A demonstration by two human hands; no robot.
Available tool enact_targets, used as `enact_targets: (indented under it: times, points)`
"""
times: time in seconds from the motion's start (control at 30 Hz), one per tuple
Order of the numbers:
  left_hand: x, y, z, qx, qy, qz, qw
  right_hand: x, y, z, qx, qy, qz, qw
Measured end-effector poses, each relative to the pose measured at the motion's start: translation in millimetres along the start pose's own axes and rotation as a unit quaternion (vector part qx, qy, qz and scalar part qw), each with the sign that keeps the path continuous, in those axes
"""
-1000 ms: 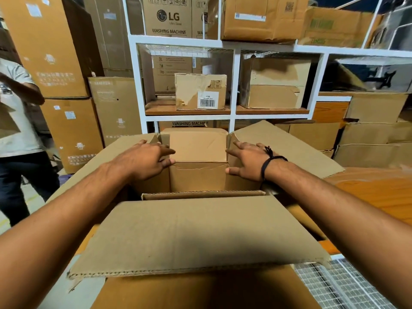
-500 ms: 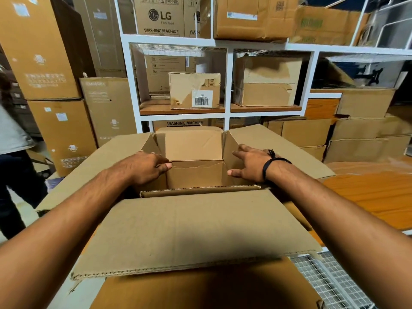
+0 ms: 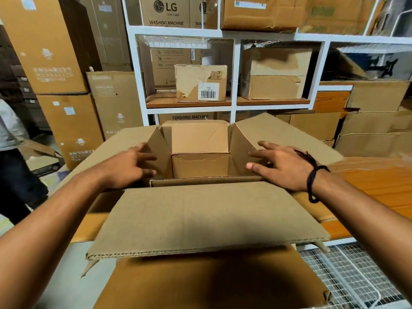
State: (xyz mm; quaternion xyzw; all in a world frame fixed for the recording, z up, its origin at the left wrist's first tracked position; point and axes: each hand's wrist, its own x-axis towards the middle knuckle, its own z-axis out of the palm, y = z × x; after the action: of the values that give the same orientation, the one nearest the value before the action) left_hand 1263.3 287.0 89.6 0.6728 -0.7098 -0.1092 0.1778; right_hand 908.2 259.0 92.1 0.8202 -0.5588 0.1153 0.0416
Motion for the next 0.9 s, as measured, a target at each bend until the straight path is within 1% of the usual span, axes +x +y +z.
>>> enact_targets:
  times: [0.1,0.2,0.27,0.47,0.57,0.7,0.8,0.9]
  points:
    - [-3.1,-1.2,6.6,-0.036,0.035,0.011,0.999,-0.4,4.7,13.1,0.071,0.056,0.002,0.996]
    - [-0.8,4.7,13.5,-0.073,0.068,0.011,0.995,5.9,13.5,16.7,0.102,0.070,0.018,0.992]
    - [3.1,9.6,17.5,-0.083,0.076,0.015,0.994,11.6,20.9,16.7,0.106,0.069,0.023,0.992]
    - [18.9,13.2,20.1,-0.056,0.076,0.026,0.995,27.3,33.2,23.5,0.118,0.051,0.006,0.992]
    - [18.8,10.7,22.0,-0.038,0.070,0.013,0.997,23.3,35.1,29.5,0.143,0.035,0.009,0.989]
    - [13.7,15.8,23.1,-0.009,0.076,-0.010,0.997,19.5,36.4,33.9,0.175,0.034,0.009,0.984]
    - [8.8,26.2,22.5,-0.007,0.103,-0.029,0.994,18.7,36.5,29.4,0.150,0.030,-0.009,0.988]
    - [-0.3,39.9,20.9,-0.011,0.115,-0.050,0.992,15.2,35.2,15.9,0.121,-0.003,-0.011,0.993]
